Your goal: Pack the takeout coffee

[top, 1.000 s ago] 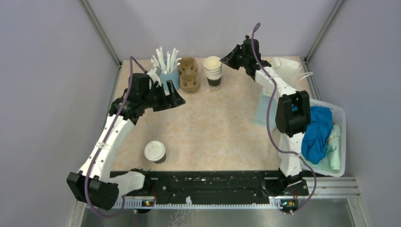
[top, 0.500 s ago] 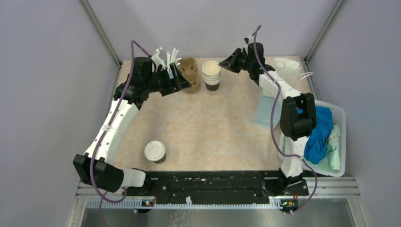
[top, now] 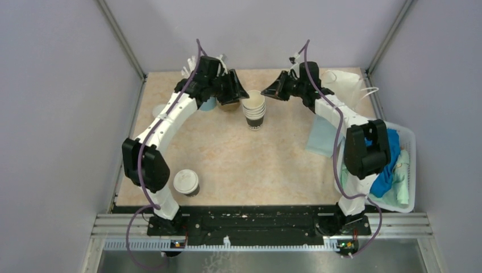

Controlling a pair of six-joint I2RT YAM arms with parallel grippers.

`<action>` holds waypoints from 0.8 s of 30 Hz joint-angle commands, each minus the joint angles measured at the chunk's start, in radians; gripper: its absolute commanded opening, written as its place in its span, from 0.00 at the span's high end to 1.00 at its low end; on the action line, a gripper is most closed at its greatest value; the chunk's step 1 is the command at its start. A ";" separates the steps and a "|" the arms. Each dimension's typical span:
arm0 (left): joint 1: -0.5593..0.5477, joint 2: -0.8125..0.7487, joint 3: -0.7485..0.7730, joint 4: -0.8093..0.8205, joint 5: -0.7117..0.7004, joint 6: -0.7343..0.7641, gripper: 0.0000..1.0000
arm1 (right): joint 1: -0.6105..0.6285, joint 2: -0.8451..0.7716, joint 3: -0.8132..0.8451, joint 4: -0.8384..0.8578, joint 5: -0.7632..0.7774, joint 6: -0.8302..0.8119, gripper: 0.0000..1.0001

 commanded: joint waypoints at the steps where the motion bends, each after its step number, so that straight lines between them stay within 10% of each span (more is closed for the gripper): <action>1: -0.048 0.032 0.062 -0.037 -0.114 0.009 0.45 | 0.009 -0.090 -0.008 0.050 -0.040 -0.049 1.00; 24: -0.096 0.106 0.096 -0.086 -0.224 0.022 0.59 | 0.012 -0.085 -0.025 0.066 -0.066 -0.054 1.00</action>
